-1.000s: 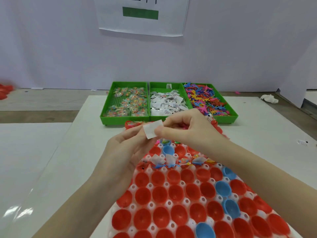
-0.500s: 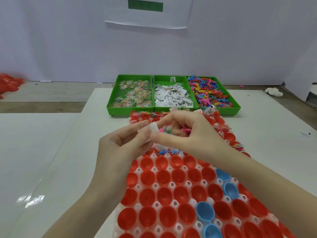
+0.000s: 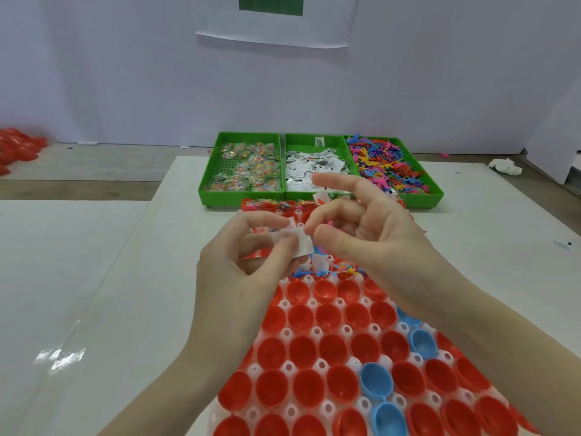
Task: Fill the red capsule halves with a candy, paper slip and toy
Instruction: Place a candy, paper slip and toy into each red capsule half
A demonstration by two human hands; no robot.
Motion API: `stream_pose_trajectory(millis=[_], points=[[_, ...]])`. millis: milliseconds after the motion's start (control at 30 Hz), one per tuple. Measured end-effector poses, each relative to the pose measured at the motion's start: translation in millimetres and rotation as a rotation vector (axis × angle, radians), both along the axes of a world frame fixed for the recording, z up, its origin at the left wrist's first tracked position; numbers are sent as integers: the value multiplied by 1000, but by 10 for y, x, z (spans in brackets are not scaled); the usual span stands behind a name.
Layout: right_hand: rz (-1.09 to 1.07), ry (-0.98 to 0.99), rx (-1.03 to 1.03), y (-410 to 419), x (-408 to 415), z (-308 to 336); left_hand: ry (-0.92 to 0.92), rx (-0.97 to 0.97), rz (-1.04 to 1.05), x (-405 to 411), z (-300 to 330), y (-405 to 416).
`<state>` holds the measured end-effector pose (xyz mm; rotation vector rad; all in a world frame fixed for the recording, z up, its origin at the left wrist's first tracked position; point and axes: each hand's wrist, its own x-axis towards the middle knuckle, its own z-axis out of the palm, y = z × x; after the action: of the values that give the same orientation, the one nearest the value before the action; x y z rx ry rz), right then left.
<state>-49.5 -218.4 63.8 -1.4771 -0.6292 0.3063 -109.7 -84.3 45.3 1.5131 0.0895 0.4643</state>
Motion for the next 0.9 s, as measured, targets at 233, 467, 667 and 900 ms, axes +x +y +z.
stream_pose_trajectory(millis=[233, 467, 667, 900], points=[[-210, -123, 4, 91, -78, 58, -68, -23, -67, 0, 72, 16], [-225, -165, 71, 183, -114, 117, -128, -160, -150, -48, 135, 64], [-200, 20, 27, 322, -38, 61, -126, -51, -72, -84, 117, 208], [-52, 92, -239, 487, 22, -229, 69, 232, 44, -192, -256, 379]])
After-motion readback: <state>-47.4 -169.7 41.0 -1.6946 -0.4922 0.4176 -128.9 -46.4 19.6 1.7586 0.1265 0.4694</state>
